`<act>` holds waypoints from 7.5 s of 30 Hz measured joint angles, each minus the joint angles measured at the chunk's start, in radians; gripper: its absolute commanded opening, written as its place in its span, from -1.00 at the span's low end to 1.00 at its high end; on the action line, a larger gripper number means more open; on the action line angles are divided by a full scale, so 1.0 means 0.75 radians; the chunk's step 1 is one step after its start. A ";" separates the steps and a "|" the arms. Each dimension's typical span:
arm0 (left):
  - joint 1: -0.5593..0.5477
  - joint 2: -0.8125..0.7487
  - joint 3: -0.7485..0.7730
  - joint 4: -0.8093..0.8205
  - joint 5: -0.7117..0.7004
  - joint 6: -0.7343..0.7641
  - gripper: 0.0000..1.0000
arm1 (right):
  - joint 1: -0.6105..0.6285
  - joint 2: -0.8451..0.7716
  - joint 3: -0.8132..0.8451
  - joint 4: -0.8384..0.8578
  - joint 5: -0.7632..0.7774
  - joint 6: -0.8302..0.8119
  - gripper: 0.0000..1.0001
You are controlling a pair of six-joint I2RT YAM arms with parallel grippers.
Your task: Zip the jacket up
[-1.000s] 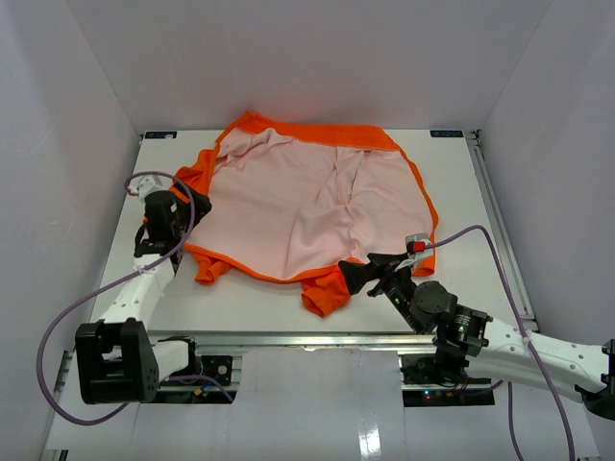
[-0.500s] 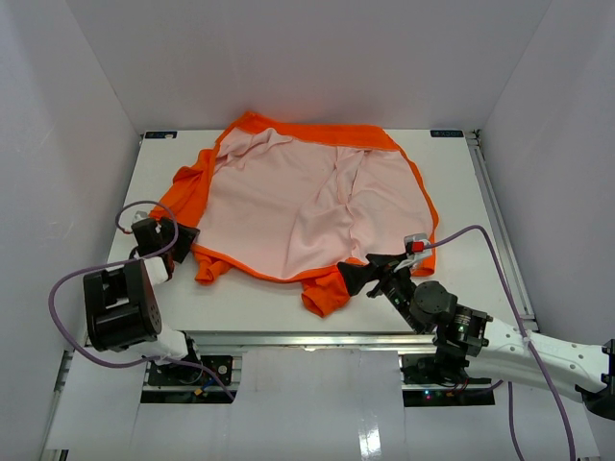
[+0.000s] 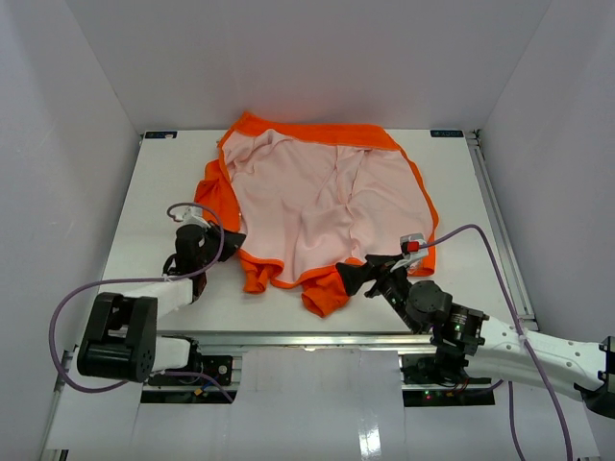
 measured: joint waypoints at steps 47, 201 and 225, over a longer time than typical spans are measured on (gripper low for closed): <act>-0.786 -0.153 0.373 -0.706 -0.522 0.437 0.96 | -1.324 0.633 0.165 -0.372 -0.169 0.136 0.36; -0.785 0.457 0.854 -0.551 0.044 0.353 -0.29 | -0.522 0.614 0.262 -0.099 -0.673 -0.146 0.02; -0.774 0.348 0.928 -0.549 0.238 0.294 -1.00 | -0.523 0.726 0.262 0.004 -0.885 -0.333 0.24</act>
